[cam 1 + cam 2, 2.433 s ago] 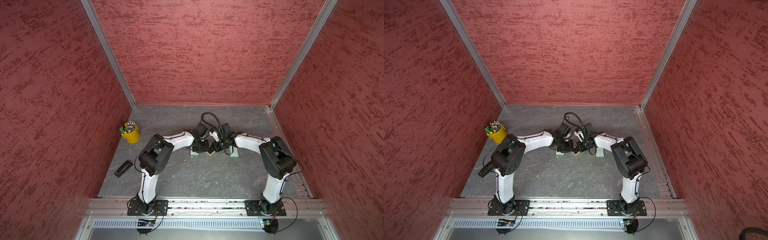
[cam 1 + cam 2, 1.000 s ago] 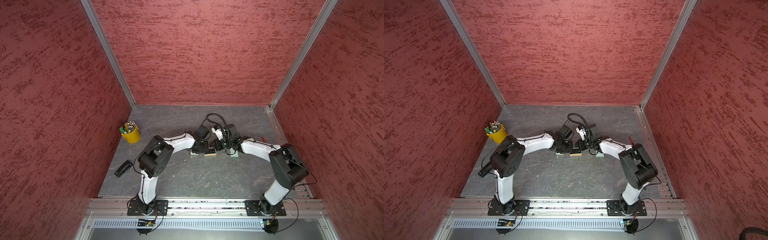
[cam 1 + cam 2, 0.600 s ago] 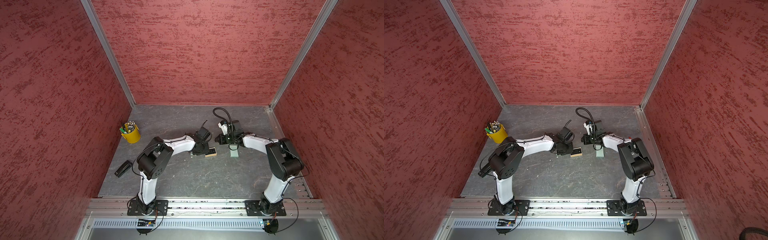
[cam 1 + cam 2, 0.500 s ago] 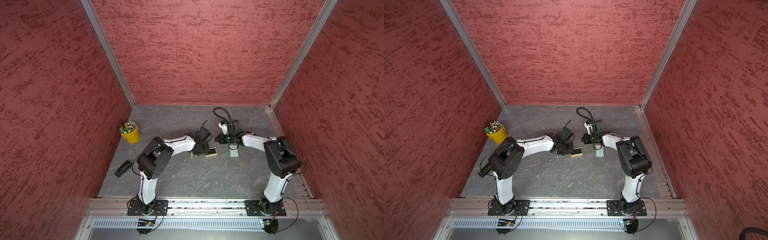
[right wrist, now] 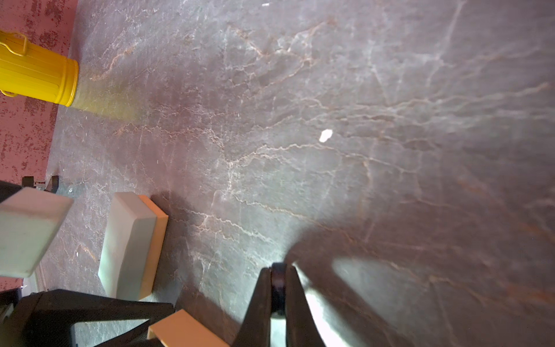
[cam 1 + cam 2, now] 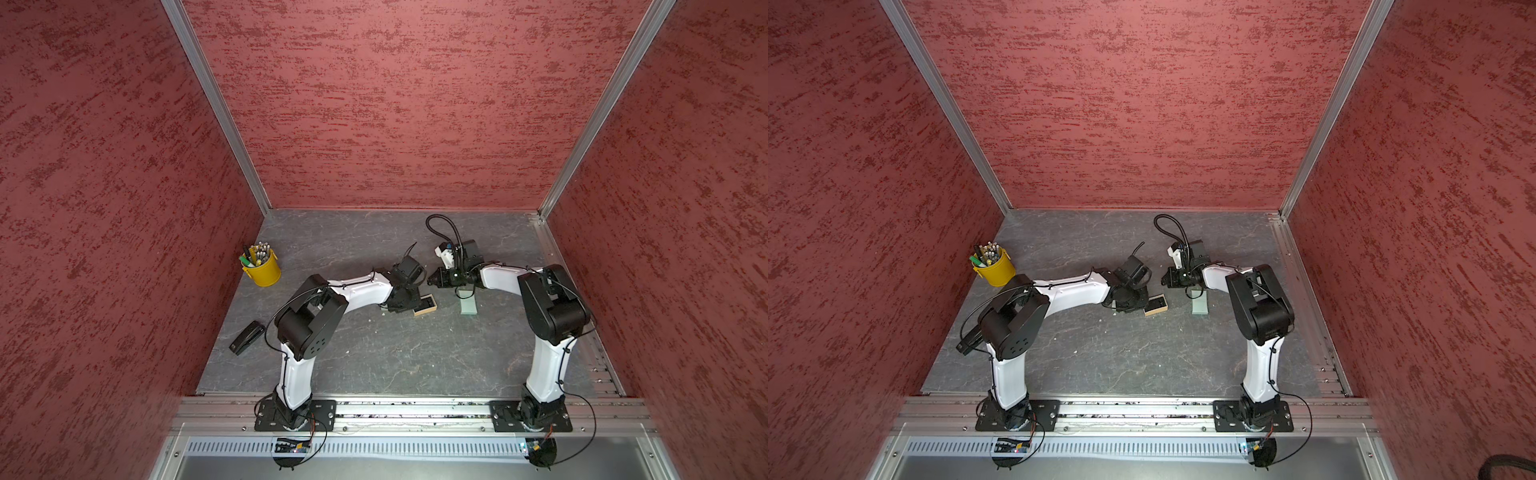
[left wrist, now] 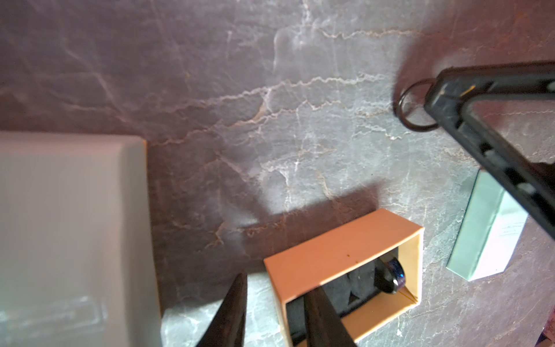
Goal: Take the rings out of the lift-off lid box
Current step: Place the ring at the center of the board.
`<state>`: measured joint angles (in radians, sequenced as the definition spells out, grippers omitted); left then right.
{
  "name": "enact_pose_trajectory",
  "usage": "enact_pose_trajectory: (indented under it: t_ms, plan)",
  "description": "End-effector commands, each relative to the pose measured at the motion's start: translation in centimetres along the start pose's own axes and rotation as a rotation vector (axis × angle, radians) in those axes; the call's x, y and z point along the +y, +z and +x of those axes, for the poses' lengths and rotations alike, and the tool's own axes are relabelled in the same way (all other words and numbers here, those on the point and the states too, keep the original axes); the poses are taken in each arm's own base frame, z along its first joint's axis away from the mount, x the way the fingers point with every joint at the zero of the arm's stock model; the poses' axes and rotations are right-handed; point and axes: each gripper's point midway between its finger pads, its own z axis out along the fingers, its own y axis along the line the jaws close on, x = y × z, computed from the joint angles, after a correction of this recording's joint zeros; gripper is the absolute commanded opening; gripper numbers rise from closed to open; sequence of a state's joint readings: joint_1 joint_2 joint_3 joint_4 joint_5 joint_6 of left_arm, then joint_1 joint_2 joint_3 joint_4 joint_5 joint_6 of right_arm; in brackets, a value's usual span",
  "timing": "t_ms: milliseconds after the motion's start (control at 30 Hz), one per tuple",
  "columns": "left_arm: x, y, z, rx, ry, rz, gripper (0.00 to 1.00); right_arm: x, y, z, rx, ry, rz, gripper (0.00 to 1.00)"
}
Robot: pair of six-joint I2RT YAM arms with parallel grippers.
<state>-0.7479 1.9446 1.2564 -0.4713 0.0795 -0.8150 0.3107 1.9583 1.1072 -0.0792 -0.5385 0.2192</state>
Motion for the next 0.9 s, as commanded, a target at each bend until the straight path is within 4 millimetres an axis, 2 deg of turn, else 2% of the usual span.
enact_pose_trajectory:
  t_ms: [0, 100, 167, 400, 600, 700, 867]
  plan:
    - [-0.2, -0.3, 0.0, -0.01, 0.009, -0.004, 0.34, -0.3, 0.0, -0.9, -0.007, -0.014, 0.014, 0.08]
    - [-0.4, -0.5, 0.0, -0.016, 0.026, -0.012, 0.34, -0.5, -0.6, -0.9, -0.017, -0.029, 0.044, 0.18]
    - [-0.4, -0.4, 0.1, -0.015, 0.027, -0.013, 0.34, -0.5, -1.0, -1.1, -0.022, -0.037, 0.059, 0.2]
    - [-0.4, -0.7, 0.2, -0.019, 0.033, -0.013, 0.34, 0.2, -2.8, -1.8, -0.054, -0.065, 0.085, 0.21]
    - [-0.4, -0.5, 0.2, -0.016, 0.032, -0.007, 0.34, 1.9, -5.7, -2.5, -0.089, -0.082, 0.095, 0.24]
    - [-0.4, -0.6, 0.2, -0.021, 0.035, -0.007, 0.34, 3.3, -7.5, -2.2, -0.113, -0.072, 0.075, 0.24]
    - [-0.4, -0.6, 0.2, -0.022, 0.035, -0.002, 0.34, 5.9, -9.1, -0.1, -0.116, -0.074, 0.053, 0.26]
